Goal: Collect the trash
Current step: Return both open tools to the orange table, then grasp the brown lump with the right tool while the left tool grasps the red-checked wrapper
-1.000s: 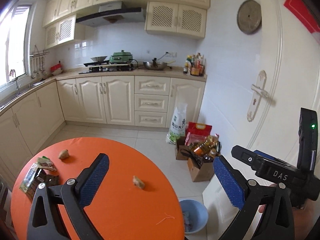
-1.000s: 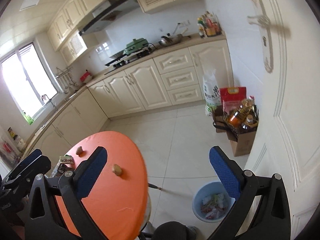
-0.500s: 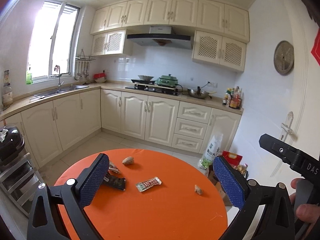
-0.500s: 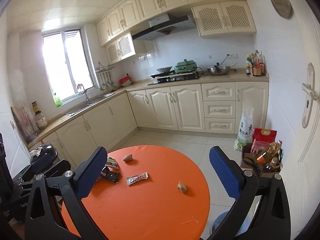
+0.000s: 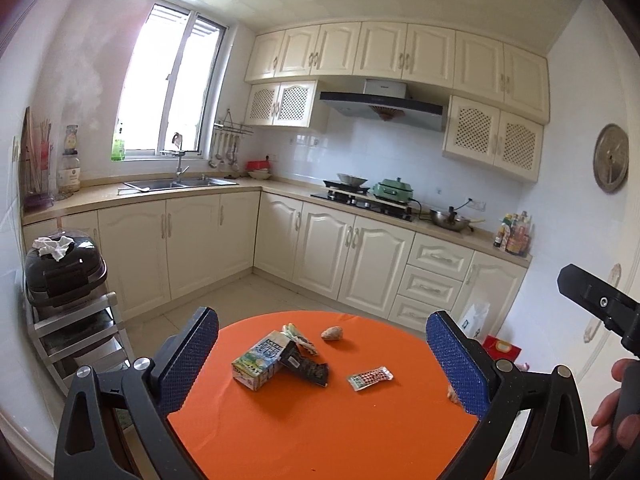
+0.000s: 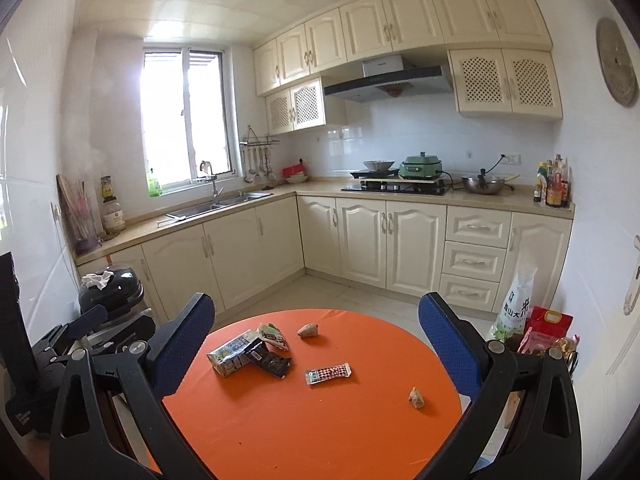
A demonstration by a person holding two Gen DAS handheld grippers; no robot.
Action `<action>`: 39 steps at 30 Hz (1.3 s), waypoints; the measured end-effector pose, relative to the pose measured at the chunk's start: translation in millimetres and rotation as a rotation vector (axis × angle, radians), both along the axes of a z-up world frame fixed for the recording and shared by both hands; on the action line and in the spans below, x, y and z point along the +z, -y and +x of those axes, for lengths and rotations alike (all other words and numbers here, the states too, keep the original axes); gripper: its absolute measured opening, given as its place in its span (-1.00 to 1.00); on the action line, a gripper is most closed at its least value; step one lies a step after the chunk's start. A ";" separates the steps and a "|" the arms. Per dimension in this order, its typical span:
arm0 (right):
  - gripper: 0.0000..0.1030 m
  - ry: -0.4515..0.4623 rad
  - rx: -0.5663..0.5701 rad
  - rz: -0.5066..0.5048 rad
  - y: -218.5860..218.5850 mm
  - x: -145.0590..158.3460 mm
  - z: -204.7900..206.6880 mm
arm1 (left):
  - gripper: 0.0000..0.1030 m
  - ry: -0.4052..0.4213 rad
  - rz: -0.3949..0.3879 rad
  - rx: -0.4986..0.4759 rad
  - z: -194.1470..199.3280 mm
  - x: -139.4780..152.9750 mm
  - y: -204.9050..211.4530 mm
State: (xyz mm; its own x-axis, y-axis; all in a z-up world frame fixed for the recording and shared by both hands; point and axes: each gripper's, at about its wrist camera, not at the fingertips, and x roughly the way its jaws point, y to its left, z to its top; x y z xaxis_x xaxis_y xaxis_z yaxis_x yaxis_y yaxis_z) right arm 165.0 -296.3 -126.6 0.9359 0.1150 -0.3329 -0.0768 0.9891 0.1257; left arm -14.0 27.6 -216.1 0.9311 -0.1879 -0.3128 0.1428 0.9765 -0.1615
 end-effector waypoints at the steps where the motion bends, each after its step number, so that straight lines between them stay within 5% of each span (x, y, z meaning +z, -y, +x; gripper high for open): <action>1: 1.00 -0.008 0.004 -0.003 -1.9 -3.7 1.4 | 0.99 -0.008 0.003 0.012 -4.3 -4.6 -1.5; 13: 1.00 -0.294 -0.067 0.003 30.9 -103.3 55.6 | 0.98 -0.201 0.027 0.032 42.9 -40.3 38.2; 23: 0.98 -0.537 -0.160 0.045 91.6 -200.6 114.2 | 0.98 -0.342 0.071 0.012 153.8 -24.3 94.7; 34: 0.33 -0.661 -0.133 0.002 110.2 -258.8 163.1 | 0.98 -0.418 0.135 -0.084 297.8 -24.6 162.5; 39: -0.25 -0.675 -0.110 -0.045 106.6 -271.1 171.3 | 0.99 -0.455 0.179 -0.125 343.8 -40.7 186.7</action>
State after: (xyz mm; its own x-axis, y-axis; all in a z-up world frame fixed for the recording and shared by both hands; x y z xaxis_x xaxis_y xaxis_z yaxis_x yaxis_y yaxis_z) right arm 336.4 -402.9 -397.7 0.5269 0.0040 -0.8499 0.1048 0.9921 0.0697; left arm 329.8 -159.2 -256.7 0.6669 -0.1962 -0.7189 0.2148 0.9744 -0.0666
